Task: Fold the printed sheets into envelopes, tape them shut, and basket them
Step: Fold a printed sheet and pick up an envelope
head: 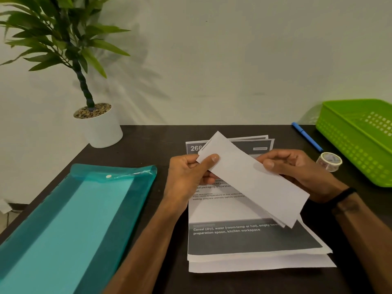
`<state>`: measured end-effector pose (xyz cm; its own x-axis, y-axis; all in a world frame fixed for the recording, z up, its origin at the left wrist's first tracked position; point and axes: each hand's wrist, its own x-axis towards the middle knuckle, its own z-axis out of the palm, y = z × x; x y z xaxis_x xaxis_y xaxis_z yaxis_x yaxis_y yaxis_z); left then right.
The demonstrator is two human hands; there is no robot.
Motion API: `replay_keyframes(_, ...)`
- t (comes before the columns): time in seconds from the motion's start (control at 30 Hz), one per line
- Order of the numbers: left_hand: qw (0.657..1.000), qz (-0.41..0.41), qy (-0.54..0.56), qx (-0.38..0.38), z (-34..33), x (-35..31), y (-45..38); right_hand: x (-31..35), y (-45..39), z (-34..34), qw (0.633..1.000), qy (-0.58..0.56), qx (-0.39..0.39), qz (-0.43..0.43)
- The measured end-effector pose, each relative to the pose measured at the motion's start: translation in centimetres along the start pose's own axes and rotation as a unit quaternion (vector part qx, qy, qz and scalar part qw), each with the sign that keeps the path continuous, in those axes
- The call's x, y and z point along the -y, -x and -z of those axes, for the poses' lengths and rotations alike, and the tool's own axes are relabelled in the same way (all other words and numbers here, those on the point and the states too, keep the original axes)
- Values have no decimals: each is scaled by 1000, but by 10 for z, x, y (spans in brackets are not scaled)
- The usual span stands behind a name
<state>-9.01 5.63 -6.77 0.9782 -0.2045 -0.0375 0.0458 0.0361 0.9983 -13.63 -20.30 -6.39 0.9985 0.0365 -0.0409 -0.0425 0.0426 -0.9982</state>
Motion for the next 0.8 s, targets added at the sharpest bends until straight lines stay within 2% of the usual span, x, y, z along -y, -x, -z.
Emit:
replay_keyframes(0.07,1000,6,-15,21,0,0,1,-2,-1,0,1000,-12,12,2)
replay_keyframes(0.3,998,9,-35,51,-4,2,2,-5,-4,-13,998,27,-49,38)
replay_keyframes(0.4,999,14,3,48,-4,3,1,-5,-5,-16,997,9,-69,43)
replay_keyframes(0.5,993,36,92,70,-5,5,-2,-7,-5,-18,997,17,-64,35)
replay_keyframes(0.57,991,46,112,58,-6,4,-3,-7,-5,-19,998,26,-58,29)
replay_keyframes(0.8,996,12,80,-24,-14,10,2,-4,-7,-39,1000,-12,-23,5)
